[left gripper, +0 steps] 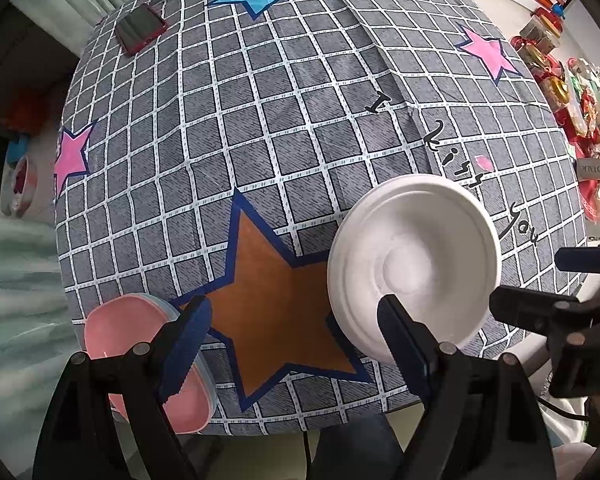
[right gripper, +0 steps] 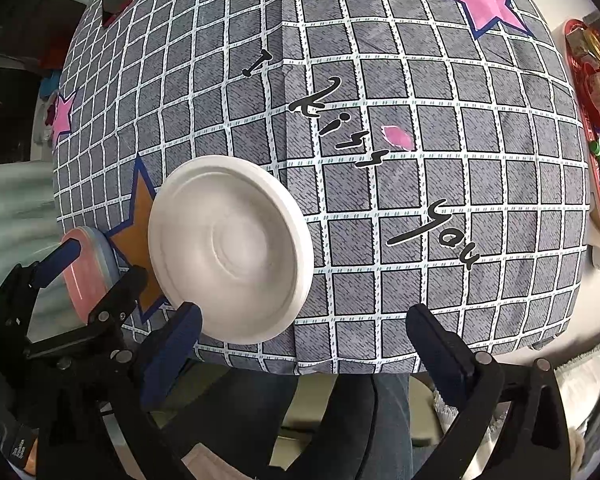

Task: Organize plates and bowls

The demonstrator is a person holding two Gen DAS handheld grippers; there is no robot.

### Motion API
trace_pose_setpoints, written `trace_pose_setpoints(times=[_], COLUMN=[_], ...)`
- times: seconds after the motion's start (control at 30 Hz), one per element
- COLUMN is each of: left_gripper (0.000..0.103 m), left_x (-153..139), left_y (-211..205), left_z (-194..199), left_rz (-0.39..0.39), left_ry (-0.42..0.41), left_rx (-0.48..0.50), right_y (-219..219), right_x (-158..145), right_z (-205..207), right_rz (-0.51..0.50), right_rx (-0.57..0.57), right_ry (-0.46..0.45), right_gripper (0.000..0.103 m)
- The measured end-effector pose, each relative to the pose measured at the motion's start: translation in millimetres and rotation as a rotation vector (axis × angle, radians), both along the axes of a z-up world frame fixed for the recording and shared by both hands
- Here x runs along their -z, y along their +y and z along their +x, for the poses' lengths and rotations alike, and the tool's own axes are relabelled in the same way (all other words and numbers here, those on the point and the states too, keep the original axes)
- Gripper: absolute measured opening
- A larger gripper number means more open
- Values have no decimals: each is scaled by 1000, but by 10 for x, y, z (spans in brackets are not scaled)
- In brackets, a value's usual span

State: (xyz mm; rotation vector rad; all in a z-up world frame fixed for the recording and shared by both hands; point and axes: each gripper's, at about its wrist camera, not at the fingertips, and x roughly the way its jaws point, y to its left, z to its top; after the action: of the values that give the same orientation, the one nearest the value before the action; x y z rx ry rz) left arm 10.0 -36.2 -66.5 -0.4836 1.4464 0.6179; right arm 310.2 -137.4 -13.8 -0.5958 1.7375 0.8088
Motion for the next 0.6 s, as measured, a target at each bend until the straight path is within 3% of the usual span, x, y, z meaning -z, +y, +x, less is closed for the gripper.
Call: trace_pose_setpoints(times=[0.6], left_gripper=[87], left_x=[10], left_y=[10], left_z=[-11], left_rz=[1], left_ry=[7], left_rx=[5], right_y=[0], right_x=[20], right_z=[13], right_rz=[-4], right_rx=[-4], right_ry=[3], right_gripper=[103])
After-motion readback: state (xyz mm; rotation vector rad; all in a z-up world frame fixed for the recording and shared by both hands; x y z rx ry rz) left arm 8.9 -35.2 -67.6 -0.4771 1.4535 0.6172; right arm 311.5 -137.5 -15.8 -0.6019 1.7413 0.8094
